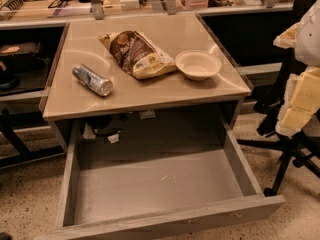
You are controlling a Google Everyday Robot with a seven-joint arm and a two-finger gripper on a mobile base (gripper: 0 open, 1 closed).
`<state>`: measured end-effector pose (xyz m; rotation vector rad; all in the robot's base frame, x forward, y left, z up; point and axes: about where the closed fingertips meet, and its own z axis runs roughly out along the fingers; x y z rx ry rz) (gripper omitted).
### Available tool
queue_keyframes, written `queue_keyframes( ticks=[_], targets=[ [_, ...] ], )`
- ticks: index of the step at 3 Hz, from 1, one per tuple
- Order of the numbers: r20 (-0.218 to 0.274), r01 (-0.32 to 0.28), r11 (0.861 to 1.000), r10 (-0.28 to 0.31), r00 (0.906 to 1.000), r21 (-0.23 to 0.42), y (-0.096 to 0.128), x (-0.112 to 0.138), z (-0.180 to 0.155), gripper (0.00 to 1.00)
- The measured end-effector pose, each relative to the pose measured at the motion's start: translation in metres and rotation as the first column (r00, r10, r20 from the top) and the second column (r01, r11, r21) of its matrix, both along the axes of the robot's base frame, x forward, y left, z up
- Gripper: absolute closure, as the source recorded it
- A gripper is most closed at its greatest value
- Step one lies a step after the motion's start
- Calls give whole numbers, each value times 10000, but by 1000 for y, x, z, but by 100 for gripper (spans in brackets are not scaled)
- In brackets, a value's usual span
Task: Place redbull can into top drawer
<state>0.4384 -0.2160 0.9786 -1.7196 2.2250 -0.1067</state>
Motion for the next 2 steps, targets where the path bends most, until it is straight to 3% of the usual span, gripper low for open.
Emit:
queue_keyframes(
  ticks=[1,2],
  targets=[
    [0,0,10000,0,10000,0,0,0,0,0],
    [-256,-229,9993,236,9994,286,33,3,-10,0]
  ],
)
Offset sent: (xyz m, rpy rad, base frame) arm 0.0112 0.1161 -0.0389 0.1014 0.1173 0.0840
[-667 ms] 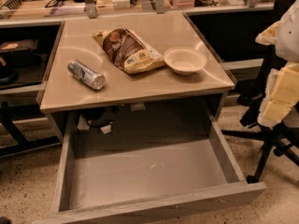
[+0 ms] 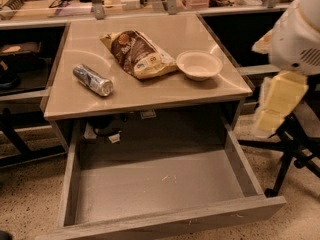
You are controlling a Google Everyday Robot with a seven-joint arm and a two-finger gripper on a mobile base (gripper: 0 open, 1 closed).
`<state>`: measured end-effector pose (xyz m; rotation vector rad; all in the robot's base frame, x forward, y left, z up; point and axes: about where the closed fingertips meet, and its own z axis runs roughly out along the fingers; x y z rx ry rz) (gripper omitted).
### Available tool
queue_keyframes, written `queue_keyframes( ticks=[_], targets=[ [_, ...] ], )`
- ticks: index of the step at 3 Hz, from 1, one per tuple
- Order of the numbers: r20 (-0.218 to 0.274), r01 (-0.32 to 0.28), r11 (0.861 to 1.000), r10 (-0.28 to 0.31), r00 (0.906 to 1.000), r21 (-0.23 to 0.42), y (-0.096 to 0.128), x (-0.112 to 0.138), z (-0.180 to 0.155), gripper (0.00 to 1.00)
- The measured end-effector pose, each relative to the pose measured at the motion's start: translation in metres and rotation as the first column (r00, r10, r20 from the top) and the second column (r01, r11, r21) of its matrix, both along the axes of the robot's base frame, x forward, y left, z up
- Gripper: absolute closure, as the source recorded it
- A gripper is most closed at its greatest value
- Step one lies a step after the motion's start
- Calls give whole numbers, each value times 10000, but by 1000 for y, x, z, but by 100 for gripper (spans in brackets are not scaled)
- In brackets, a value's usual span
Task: Place redbull can into top drawer
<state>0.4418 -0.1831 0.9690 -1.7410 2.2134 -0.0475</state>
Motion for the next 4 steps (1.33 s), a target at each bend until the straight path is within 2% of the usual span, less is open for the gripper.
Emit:
queue_keyframes(
  ticks=[1,2,4],
  targets=[
    [-217,-620,9972,630,9978,419,55,7,-7,0],
    [-206,-1760,9809,1782,9838,831,122,11,-6,0],
    [-115,-1999,9747,2020,9793,1002,134,9,-11,0]
  ],
)
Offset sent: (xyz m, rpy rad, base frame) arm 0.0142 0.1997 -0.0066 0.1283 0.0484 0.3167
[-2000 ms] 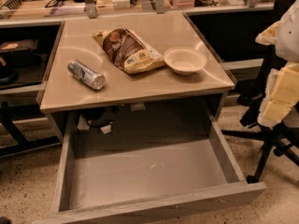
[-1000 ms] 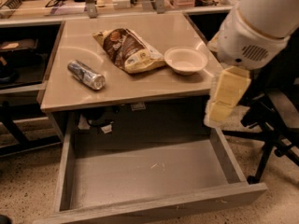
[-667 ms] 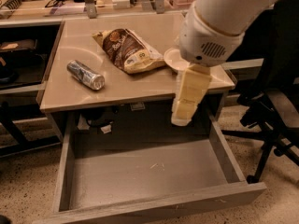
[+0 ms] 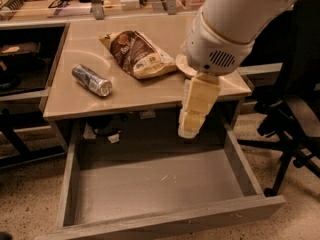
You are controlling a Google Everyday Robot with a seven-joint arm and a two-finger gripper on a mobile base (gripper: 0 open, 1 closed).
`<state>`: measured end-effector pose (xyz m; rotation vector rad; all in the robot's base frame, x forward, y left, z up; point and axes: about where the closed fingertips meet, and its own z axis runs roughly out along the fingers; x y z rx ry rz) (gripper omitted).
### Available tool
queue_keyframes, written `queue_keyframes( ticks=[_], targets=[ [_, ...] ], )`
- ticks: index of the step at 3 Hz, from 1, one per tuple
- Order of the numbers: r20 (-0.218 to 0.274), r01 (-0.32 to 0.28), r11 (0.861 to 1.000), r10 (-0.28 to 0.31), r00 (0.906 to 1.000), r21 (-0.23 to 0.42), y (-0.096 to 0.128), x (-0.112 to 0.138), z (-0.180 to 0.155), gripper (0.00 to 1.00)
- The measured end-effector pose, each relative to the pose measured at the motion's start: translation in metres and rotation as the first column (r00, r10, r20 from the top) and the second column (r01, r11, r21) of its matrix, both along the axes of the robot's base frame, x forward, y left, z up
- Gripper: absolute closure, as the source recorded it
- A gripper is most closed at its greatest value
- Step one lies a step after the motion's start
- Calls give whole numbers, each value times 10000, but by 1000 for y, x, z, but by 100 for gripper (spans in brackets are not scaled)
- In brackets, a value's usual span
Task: Place redbull can into top drawer
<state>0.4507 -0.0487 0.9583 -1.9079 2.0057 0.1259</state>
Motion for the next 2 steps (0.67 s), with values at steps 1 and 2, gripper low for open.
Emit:
queue_keyframes(
  ticks=[1,2],
  targets=[
    [202,44,9979,-57,9998,649,37,18,-11,0],
    [282,440,9919,-477,9985,1188,65,59,-12,0]
  ],
)
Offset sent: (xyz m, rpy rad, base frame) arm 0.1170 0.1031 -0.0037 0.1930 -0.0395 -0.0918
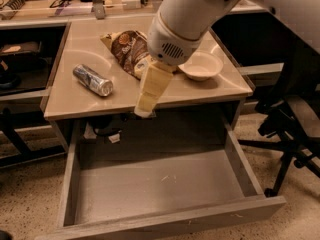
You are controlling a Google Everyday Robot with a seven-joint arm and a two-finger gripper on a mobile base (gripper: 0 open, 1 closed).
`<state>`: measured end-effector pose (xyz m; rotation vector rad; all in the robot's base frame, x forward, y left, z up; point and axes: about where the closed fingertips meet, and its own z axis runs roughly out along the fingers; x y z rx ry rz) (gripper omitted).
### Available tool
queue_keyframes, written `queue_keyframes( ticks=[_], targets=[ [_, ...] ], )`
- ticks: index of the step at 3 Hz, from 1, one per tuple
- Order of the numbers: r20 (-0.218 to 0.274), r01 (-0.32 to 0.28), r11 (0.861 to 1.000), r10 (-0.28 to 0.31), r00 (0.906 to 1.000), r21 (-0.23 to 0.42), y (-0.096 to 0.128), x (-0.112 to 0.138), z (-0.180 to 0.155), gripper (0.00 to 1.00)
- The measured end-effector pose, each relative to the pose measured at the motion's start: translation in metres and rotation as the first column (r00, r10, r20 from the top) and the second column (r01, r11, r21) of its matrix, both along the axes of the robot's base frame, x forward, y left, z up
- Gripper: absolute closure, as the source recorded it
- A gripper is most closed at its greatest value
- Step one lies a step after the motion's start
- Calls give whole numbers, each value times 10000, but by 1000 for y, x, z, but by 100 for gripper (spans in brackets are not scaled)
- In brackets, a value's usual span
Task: Place redbull can into top drawer
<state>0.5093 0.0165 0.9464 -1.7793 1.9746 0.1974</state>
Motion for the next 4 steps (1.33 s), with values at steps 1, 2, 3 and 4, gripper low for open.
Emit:
queue_keyframes(
  ticks=[1,2,3,4],
  targets=[
    [-107,224,9986,-219,9997,472,24,36,6,0],
    [-76,196,9983,-192,9998,558,28,39,8,0],
    [-64,365,9972,-362,9993,653,41,45,1,0],
    [-238,506,9941,-485,9985,965,72,69,-8,0]
  ],
)
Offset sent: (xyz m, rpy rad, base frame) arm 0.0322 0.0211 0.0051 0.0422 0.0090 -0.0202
